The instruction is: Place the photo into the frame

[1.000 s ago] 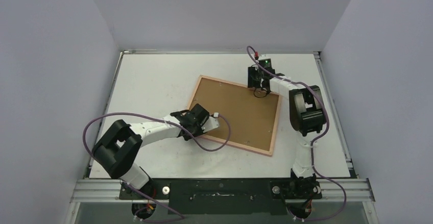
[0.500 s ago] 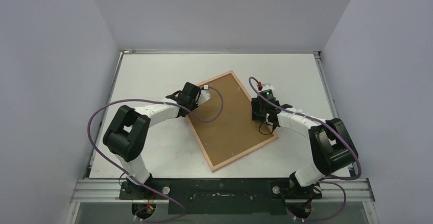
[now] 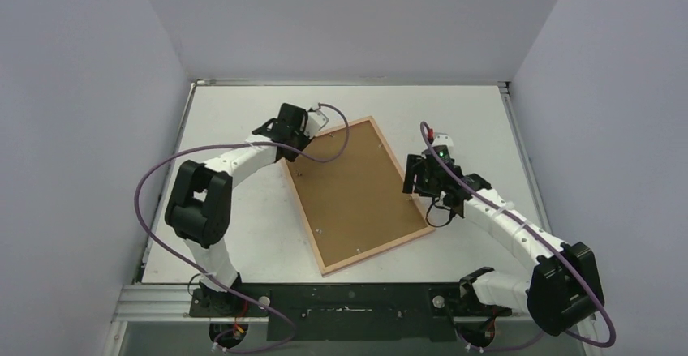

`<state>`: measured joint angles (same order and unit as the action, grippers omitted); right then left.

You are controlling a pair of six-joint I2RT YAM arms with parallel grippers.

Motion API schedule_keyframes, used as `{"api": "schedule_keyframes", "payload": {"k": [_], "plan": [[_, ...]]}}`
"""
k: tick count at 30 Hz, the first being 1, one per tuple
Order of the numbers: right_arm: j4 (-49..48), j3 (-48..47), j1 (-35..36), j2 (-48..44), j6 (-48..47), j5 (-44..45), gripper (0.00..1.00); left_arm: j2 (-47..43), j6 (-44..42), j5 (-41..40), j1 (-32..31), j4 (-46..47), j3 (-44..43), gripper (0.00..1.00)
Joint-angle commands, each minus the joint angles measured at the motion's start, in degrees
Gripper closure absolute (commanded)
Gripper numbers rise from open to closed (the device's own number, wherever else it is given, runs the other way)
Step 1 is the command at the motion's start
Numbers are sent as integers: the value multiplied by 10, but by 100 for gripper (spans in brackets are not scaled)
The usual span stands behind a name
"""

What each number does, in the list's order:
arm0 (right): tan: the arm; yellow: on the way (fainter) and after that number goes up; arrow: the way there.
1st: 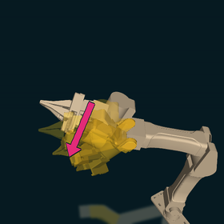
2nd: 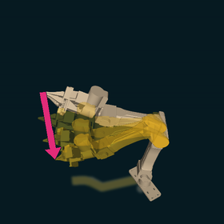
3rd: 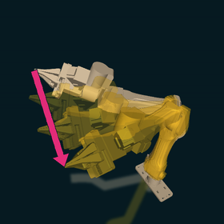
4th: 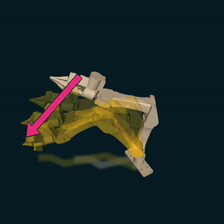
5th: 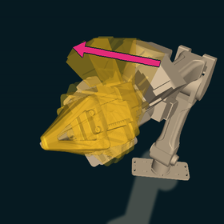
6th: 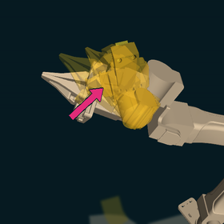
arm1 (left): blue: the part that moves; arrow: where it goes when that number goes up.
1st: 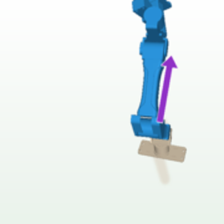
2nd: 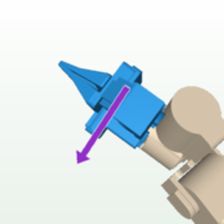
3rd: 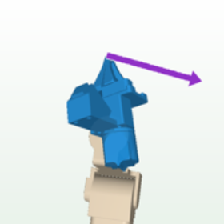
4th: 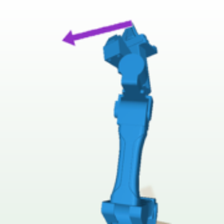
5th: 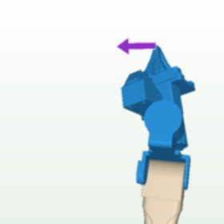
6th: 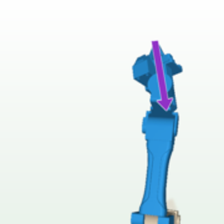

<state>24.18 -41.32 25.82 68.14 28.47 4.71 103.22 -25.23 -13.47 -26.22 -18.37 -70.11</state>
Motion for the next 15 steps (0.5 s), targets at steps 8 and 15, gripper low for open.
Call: {"api": "schedule_keyframes", "payload": {"k": [8, 15], "plan": [[-64, -130, -2, 90, -34, -32, 31, -46, 104, 220, 173, -172, -47, 73], [-130, -162, 15, 157, -23, -99, 32, 10, 120, 244, 175, -145, 15, 77]]}}
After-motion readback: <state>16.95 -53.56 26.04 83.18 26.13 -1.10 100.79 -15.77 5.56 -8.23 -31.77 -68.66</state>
